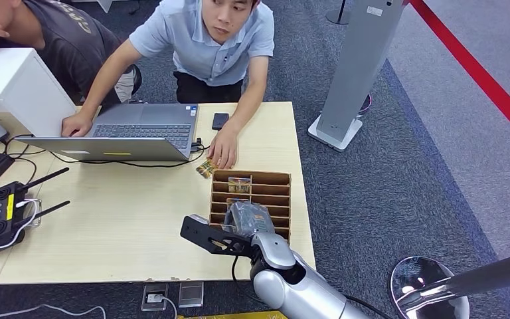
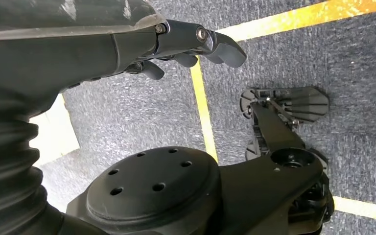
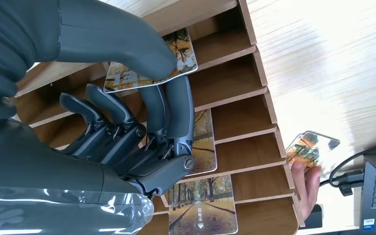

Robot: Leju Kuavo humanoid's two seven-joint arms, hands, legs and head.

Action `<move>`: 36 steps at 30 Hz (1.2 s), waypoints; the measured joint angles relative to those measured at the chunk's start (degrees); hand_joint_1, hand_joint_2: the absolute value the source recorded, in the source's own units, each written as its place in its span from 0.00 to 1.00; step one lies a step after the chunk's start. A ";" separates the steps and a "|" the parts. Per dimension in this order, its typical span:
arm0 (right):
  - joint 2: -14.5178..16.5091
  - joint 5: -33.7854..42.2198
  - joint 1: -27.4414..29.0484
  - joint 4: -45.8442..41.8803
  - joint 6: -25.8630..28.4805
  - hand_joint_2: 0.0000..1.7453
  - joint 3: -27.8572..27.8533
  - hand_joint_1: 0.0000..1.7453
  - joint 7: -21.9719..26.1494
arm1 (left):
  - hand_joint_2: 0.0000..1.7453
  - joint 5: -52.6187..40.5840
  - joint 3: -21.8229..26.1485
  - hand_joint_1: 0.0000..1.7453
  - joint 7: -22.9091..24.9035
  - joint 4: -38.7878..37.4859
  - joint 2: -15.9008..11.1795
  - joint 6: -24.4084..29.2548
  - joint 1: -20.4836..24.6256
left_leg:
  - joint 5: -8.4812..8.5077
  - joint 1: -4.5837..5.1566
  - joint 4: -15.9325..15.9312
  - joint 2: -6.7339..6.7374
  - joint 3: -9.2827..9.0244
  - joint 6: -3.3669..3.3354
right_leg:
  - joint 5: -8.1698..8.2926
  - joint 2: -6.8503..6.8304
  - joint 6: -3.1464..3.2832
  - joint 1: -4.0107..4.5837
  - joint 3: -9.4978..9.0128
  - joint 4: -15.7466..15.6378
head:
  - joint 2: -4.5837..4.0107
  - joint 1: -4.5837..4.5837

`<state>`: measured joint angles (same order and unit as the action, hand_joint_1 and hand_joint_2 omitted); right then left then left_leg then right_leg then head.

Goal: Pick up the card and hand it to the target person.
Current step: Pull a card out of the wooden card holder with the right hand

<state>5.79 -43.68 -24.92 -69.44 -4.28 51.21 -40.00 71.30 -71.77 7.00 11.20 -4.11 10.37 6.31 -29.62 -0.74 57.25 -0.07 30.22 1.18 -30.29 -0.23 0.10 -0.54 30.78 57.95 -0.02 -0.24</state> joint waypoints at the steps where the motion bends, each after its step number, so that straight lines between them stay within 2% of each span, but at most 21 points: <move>1: -0.01 0.09 0.00 0.00 0.14 1.00 0.00 1.00 0.01 | 1.00 0.05 0.07 0.00 0.05 0.00 0.00 0.35 0.00 | 0.00 0.00 0.00 0.00 0.00 0.00 | 0.00 0.00 0.00 0.00 0.00 0.00 | 0.00 0.00; 17: -1.15 1.99 -0.38 -2.94 2.92 1.00 0.26 1.00 0.01 | 1.00 0.03 0.25 0.00 1.04 0.01 0.00 0.93 -0.06 | 0.00 0.00 0.00 0.00 0.01 0.00 | 0.00 0.00 0.00 0.00 0.01 0.00 | 0.00 -0.02; 27: -5.24 0.69 -0.66 -16.97 5.71 1.00 0.38 1.00 0.05 | 1.00 0.54 0.27 0.00 0.72 0.01 0.00 0.95 -0.15 | 0.00 0.00 0.00 0.00 0.01 0.00 | 0.00 0.00 0.00 0.00 0.02 0.00 | 0.00 -0.01; 36: -8.61 0.00 -0.38 -27.51 5.50 1.00 0.08 1.00 0.07 | 1.00 0.57 0.27 0.00 0.71 0.01 0.00 0.94 -0.19 | 0.00 0.00 0.00 0.00 0.01 0.00 | 0.00 0.00 0.00 0.00 0.02 -0.01 | 0.00 0.02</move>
<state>-2.82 -43.68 -25.30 -96.95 1.22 51.29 -39.93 71.87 -71.49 7.72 11.21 -4.11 11.31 6.12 -29.62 -0.73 57.25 -0.07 30.22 1.18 -30.29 -0.23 0.10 -0.55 30.81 57.94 -0.02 -0.22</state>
